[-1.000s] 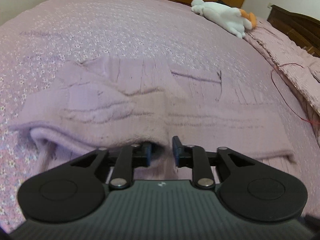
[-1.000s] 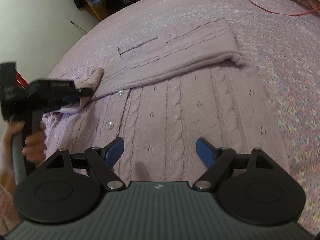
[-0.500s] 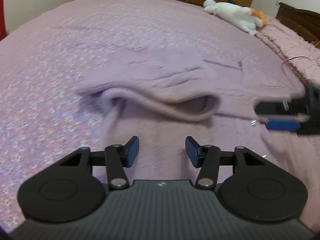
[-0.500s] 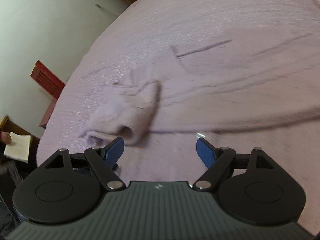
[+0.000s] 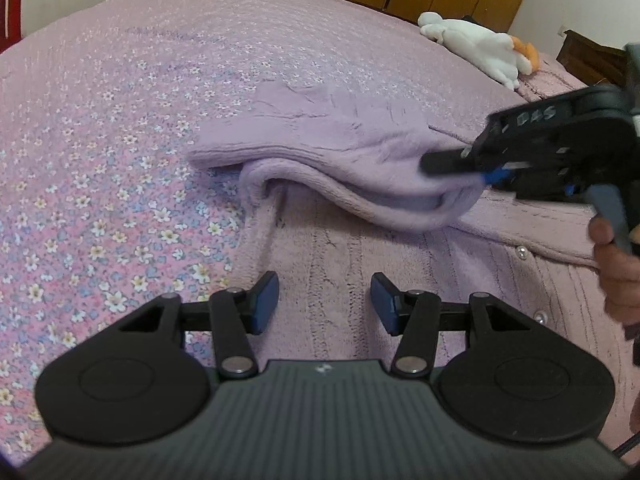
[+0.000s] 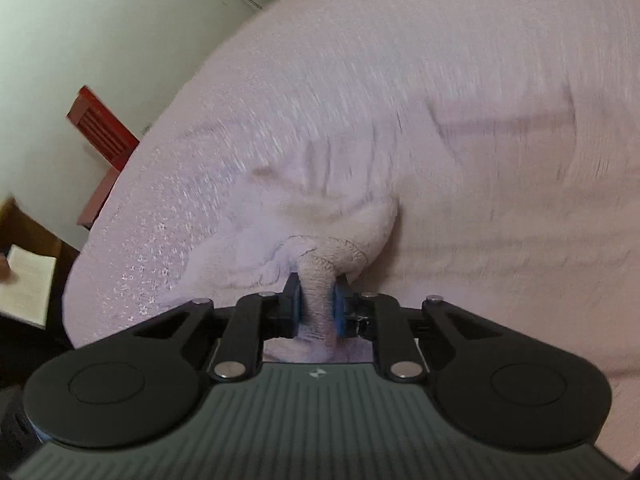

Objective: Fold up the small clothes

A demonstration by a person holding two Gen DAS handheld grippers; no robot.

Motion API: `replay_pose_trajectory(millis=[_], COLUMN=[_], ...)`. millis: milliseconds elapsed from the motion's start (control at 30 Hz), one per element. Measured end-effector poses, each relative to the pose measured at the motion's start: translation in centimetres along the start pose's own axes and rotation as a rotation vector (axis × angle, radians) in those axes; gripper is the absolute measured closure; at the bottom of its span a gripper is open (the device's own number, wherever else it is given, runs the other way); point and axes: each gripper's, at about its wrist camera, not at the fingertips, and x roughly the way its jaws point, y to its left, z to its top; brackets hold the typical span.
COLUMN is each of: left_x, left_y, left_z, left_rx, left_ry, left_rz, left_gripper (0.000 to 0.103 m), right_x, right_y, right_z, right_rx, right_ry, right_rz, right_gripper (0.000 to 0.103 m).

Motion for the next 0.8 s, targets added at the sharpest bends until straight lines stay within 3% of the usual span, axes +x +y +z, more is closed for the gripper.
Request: replay_pose_trajectory(millis=[167,300,367,433,633,800], left_x=[0.0,0.2,0.2,0.0,-0.3,-0.2], left_y=[0.0,-0.5,-0.6,-0.6,-0.1,0.2], left_z=[0.0,0.1,0.1,0.1,0.7,0.4], left_rx=[-0.007,0.006,0.008,0.004,-0.016,-0.01], left_ry=[0.002,0.003,0.004,0.008,0.045,0.048], left_rz=[0.0,0.015,0.02,0.025,0.025,0.014], left_gripper=[0.05,0.05,0.05,0.05,0.05,0.05], right_x=[-3.2,-1.4,-0.2,-0.8,-3.1,-1.9], right_y=[0.6,-0.9,-1.4,-1.3,3.0,7.4], right_z=[0.2,-0.6,-1.4,-2.0,-2.2,-1.9], right_rx=[-0.146,-0.183,-0.201,-0.226,-0.349,-0.397], right_ry=[-0.123,-0.038,0.003,-0.034,-0.082,-0.045], right_rz=[-0.139,-0.23,-0.279,-0.306,-0.261,-0.109], right_gripper=[0.085,0.082,0.057,0.047,0.025,0.021])
